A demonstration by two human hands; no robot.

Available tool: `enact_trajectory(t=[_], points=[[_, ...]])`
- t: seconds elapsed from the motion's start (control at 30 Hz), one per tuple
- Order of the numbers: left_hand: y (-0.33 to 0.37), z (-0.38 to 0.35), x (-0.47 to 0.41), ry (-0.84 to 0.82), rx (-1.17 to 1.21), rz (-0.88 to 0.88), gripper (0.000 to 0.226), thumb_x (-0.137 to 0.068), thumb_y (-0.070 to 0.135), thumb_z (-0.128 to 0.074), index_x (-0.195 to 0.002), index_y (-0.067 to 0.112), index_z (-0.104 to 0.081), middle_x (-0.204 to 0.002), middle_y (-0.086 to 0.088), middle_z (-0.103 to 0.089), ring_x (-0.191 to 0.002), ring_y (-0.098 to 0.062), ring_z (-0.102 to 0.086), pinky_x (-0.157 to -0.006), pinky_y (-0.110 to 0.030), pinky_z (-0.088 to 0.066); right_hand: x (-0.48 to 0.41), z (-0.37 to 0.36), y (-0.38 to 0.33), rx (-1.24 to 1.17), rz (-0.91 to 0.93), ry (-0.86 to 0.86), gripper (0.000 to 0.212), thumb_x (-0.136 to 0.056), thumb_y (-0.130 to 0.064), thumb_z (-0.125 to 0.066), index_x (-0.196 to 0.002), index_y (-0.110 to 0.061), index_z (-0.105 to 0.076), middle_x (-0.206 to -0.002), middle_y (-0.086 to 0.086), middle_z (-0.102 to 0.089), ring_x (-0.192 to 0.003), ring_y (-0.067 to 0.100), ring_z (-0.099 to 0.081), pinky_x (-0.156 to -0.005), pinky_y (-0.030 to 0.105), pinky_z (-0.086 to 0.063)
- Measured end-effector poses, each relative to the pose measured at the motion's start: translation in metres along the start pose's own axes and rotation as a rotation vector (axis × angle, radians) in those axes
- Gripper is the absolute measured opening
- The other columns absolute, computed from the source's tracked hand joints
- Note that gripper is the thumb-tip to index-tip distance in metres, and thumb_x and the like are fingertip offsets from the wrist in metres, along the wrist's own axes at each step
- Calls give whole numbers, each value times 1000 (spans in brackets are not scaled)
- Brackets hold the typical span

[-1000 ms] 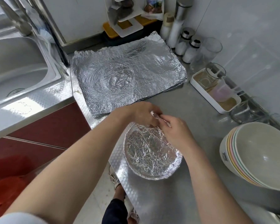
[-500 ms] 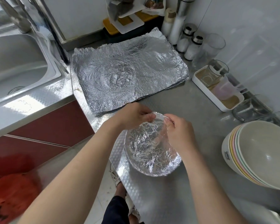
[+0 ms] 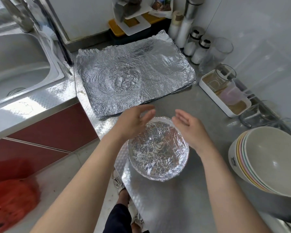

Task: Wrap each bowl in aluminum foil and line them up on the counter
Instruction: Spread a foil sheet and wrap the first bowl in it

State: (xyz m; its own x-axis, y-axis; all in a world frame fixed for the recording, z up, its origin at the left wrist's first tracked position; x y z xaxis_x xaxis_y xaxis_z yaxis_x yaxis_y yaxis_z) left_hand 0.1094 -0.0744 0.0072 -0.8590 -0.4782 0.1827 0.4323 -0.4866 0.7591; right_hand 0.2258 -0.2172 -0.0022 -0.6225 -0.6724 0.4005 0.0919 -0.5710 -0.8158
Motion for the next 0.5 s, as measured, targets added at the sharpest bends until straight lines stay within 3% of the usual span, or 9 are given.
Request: enact_trajectory(t=[0.1, 0.23, 0.33, 0.4, 0.47, 0.5], points=[[-16, 4, 41, 243, 84, 147, 43, -101, 38, -43, -138, 18, -52, -138, 4, -55, -126, -13, -50, -95, -21, -31, -15, -7, -6, -8, -12, -146, 45, -96, -33, -54, -138, -16, -50, -131, -4, -57, -114, 4, -53, -78, 4, -41], [-24, -33, 85, 326, 419, 320, 55, -95, 49, -39, -145, 25, -42, -135, 18, -44, -125, 3, -39, -96, -11, -30, -21, -23, -8, 20, -13, -205, 39, -96, -37, -52, -129, -18, -59, -85, -9, -67, -75, -6, -54, -74, 12, -40], [-27, -45, 87, 438, 603, 345, 48, -97, 45, -40, -142, 29, -44, -138, 13, -51, -124, 2, -46, -95, -6, -35, -21, -26, -3, -20, 30, -198, 35, -98, -28, -50, -128, -13, -59, -56, -24, -60, -51, -14, -48, -57, 4, -38], [-30, -43, 81, 471, 596, 360, 36, -103, 34, -40, -137, 28, -50, -119, 3, -64, -105, -4, -59, -92, -20, -46, -17, -25, -5, -27, 65, -165, 29, -100, -21, -47, -125, -13, -58, -41, -29, -47, -44, -16, -46, -48, 4, -36], [-31, -38, 72, 445, 608, 336, 31, -104, 27, -41, -132, 24, -55, -84, 9, -65, -70, -4, -58, -67, -25, -48, -13, -21, 0, -37, 71, -70, 23, -100, -21, -47, -104, -11, -67, -46, -28, -51, -47, -14, -49, -50, 9, -35], [-33, -36, 66, 409, 609, 313, 31, -104, 24, -41, -131, 21, -57, -69, 13, -58, -56, -2, -50, -56, -24, -41, -9, -19, 2, -52, 71, -25, 23, -100, -22, -47, -91, -16, -67, -50, -27, -55, -49, -10, -53, -51, 15, -36]])
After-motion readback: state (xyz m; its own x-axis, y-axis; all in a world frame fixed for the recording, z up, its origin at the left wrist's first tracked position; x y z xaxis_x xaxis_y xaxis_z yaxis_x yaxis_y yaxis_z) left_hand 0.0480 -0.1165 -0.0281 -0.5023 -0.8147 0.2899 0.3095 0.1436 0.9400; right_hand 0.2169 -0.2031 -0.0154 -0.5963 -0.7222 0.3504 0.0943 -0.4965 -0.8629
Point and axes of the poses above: each hand's wrist, its own x-axis away from the middle knuckle, its own z-axis out of the back of the hand, y = z × x, the point moved 6 cm from there along -x, towards the middle knuckle
